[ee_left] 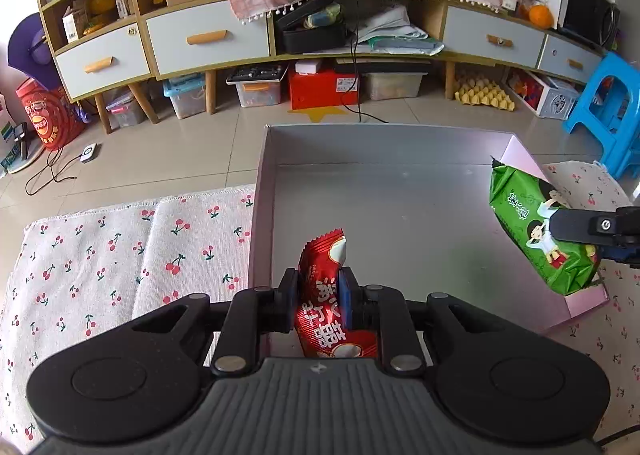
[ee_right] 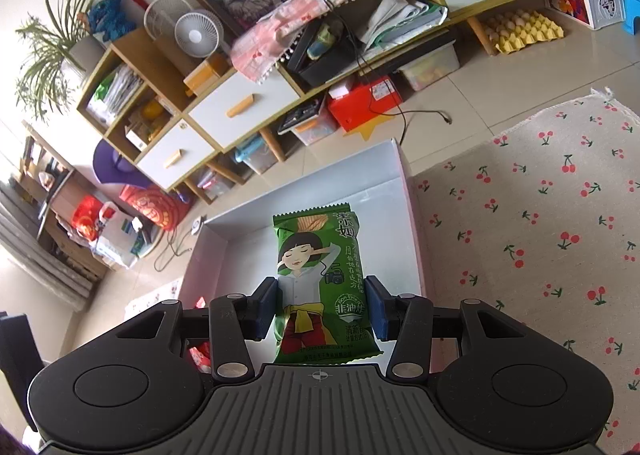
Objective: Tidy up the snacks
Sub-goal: 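Carry both packets into the pink box and open both tools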
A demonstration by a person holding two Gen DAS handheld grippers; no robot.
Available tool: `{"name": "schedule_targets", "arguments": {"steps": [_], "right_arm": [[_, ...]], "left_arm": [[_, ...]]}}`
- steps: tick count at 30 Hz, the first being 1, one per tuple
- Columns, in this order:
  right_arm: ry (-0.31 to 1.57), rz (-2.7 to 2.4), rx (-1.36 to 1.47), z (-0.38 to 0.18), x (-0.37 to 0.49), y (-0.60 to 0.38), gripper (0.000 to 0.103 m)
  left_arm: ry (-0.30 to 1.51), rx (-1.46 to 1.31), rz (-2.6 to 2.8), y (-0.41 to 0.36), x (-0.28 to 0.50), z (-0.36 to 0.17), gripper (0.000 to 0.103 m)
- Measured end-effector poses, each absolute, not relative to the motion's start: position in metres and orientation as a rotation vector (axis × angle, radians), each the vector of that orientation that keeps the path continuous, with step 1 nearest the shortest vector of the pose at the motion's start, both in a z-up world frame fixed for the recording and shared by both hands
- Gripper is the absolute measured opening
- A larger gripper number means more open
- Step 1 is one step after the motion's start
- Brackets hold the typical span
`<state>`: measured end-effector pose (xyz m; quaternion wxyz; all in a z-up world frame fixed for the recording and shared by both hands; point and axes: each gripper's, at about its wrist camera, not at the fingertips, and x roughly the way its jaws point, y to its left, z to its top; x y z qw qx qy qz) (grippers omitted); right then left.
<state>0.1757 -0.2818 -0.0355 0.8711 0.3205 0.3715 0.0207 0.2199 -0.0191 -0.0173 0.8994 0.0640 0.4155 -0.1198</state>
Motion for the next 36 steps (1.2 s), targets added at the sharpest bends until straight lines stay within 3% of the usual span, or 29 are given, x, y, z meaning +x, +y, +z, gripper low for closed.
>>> {"name": "schedule_targets", "arguments": {"steps": [9, 15, 18, 20, 22, 29, 36], "right_arm": [[0.814, 0.022, 0.615, -0.041, 0.177, -0.274, 0.046], [0.822, 0.022, 0.586, -0.043, 0.178, -0.270, 0.046], [0.784, 0.043, 0.566, -0.039, 0.175, -0.267, 0.048], [0.759, 0.045, 0.568, -0.033, 0.173, -0.268, 0.056], [0.747, 0.051, 0.591, -0.027, 0.171, -0.271, 0.073], [0.792, 0.058, 0.544, -0.017, 0.161, -0.263, 0.074], [0.798, 0.064, 0.494, 0.008, 0.142, -0.253, 0.083]], "left_arm": [[0.981, 0.121, -0.251, -0.022, 0.219, -0.022, 0.019], [0.961, 0.145, -0.237, -0.024, 0.218, -0.021, 0.021], [0.910, 0.138, -0.203, -0.023, 0.216, -0.019, 0.045], [0.875, 0.133, -0.208, -0.024, 0.214, -0.016, 0.059], [0.871, 0.134, -0.215, -0.025, 0.213, -0.014, 0.064], [0.870, 0.136, -0.240, -0.030, 0.203, -0.003, 0.084], [0.871, 0.115, -0.253, -0.024, 0.183, 0.009, 0.094]]}}
